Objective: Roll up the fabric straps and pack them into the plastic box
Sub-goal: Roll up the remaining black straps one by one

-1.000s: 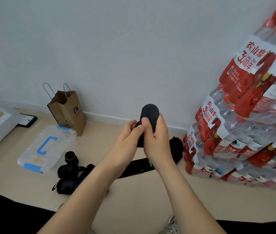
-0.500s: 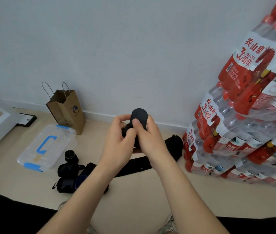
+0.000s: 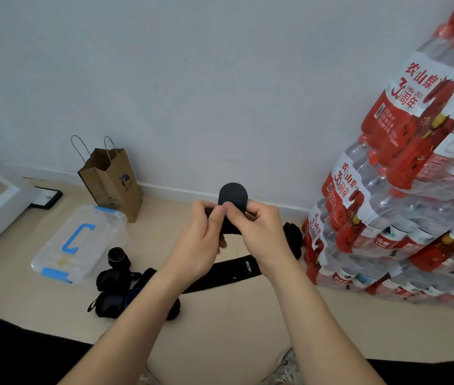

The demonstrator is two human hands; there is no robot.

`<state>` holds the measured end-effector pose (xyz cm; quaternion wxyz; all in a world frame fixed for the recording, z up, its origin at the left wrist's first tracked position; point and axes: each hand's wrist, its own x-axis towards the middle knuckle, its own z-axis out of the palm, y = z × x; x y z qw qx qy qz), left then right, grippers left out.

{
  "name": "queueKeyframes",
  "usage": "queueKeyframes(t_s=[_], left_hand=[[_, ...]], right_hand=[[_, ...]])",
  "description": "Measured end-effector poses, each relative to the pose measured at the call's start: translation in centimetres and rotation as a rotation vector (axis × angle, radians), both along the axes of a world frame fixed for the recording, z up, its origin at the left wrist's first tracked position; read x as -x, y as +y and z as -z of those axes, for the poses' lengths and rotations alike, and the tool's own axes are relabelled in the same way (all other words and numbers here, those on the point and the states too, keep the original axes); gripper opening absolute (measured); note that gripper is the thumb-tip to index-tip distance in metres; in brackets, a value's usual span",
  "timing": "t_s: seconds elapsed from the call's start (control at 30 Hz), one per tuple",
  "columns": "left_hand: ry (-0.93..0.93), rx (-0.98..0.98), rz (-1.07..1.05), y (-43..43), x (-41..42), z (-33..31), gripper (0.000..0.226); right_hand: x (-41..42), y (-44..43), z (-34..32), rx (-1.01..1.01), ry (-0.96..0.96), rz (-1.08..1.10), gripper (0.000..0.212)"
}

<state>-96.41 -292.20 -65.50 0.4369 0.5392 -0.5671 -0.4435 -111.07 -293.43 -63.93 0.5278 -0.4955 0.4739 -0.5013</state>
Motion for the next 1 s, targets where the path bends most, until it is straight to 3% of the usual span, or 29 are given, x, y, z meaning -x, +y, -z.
queueKeyframes(t_s=[0.13, 0.23, 0.3, 0.43, 0.57, 0.67, 0.77, 0.87, 0.93, 1.0], left_hand=[[-0.117, 0.119, -0.02, 0.3, 0.2, 0.3, 0.009], [-0.12, 0.196, -0.001, 0.6, 0.0, -0.2, 0.03], [-0.134, 0.206, 0.013, 0.8, -0.2, -0.8, 0.049], [-0.126, 0.203, 0.052, 0.8, -0.8, -1.1, 0.058], [0.003, 0.137, 0.021, 0.8, -0.8, -0.5, 0.043], [-0.061, 0.032, 0.0, 0.5, -1.1, 0.4, 0.038], [-0.22, 0.04, 0.013, 1.1, -0.6, 1.5, 0.019], [-0.399, 0.12, 0.073, 2.0, -0.5, 2.9, 0.026], [-0.431, 0.081, 0.11, 2.4, -0.7, 4.5, 0.011], [-0.445, -0.003, 0.136, 2.5, -1.3, 6.1, 0.017]], right_hand=[[-1.3, -0.1, 0.2, 0.029, -0.051, 0.071, 0.021], [-2.2, -0.1, 0.5, -0.115, -0.017, 0.031, 0.016], [-2.0, 0.0, 0.6, -0.272, -0.02, -0.052, 0.027], [-1.4, 0.5, 0.9, -0.343, -0.221, -0.239, 0.044], [-1.2, 0.5, 1.8, -0.192, -0.373, -0.16, 0.03], [-1.8, 0.7, 2.6, -0.185, -0.266, -0.109, 0.015], [-3.4, 1.1, 4.1, -0.294, -0.235, 0.073, 0.006], [-4.8, 1.4, 6.3, -0.409, -0.25, 0.251, 0.013], [-5.1, 1.7, 8.0, -0.48, -0.204, 0.302, 0.015], [-5.5, 2.0, 9.6, -0.573, -0.204, 0.283, 0.016]])
